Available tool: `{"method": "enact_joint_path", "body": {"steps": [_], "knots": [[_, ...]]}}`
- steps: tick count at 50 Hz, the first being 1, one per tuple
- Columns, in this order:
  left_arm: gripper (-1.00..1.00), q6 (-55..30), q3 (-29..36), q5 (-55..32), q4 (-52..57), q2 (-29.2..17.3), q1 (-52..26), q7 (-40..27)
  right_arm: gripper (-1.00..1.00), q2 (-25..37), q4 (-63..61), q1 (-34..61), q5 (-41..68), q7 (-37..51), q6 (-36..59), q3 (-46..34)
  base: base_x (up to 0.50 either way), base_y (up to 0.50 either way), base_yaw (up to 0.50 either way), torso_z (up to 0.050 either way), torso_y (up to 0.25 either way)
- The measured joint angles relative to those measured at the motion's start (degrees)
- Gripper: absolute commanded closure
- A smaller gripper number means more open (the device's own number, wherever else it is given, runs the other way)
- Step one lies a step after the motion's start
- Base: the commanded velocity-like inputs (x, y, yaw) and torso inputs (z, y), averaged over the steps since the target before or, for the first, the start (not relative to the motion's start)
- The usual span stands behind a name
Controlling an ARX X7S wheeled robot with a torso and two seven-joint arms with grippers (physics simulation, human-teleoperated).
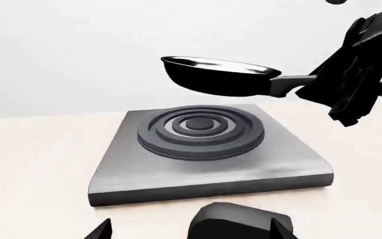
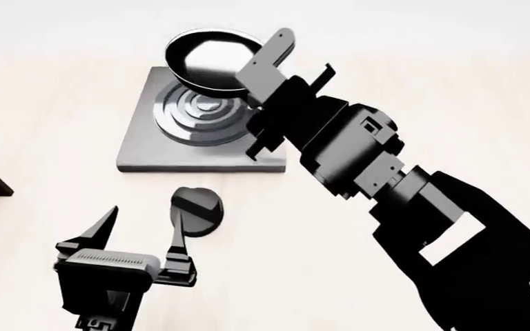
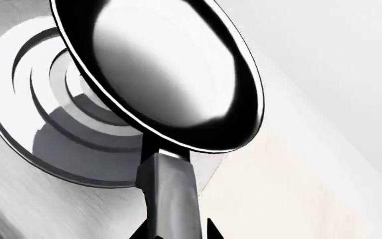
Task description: Turn on the stove and put the frying pan on it.
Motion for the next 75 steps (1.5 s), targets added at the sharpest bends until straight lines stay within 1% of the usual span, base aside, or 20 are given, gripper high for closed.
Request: {"method": "enact_joint_path", "body": {"steps": [3, 22, 32, 44, 53, 60, 67, 75], "knots": [[-1.00, 0.13, -0.06, -0.10, -0.07, 0.03, 0.03, -0.08, 1.00, -0.49, 0.55, -0.13, -0.01, 0.33, -0.25, 0.06, 0.00, 0.00, 0.00, 0.000, -0.191], [-1.00, -0.96, -0.36, -1.43, -0.36, 0.23, -0.28, -0.90, 1.00, -2.88, 1.55, -0.98, 0.07, 2.62, -1.70, -1.68, 0.00, 0.00, 0.00, 0.000, 0.001], [-1.00, -1.05, -0.30, -1.64, -0.34, 0.10, -0.32, -1.06, 1.00, -3.77, 1.99, -0.86, 2.94, 4.12, -3.21, -4.05, 0.00, 0.00, 0.00, 0.000, 0.001], [-1.00, -0.88, -0.32, -1.89, -0.46, -0.01, -0.28, -1.22, 1.00, -4.17, 4.85, 0.19, 9.33, 6.61, -7.05, -10.12, 0.00, 0.00, 0.00, 0.000, 0.001], [-1.00, -0.59, -0.40, -2.12, -0.77, -0.05, -0.24, -1.29, 1.00, -4.32, 7.68, 1.33, 16.73, 8.77, -11.43, -17.82, 0.00, 0.00, 0.00, 0.000, 0.002], [-1.00, -0.37, -0.50, -2.33, -1.01, -0.11, -0.18, -1.34, 1.00, -4.61, 8.98, 2.30, 20.13, 10.30, -14.07, -22.86, 0.00, 0.00, 0.00, 0.000, 0.000], [-1.00, -0.19, -0.61, -2.57, -1.24, -0.18, -0.14, -1.38, 1.00, -4.64, 9.76, 2.45, 21.46, 11.00, -15.41, -25.39, 0.00, 0.00, 0.00, 0.000, 0.000], [-1.00, -0.07, -0.69, -2.76, -1.43, -0.27, -0.21, -1.44, 1.00, -4.64, 10.96, 2.07, 21.99, 11.16, -15.66, -26.55, 0.00, 0.00, 0.00, 0.000, 0.000]]}}
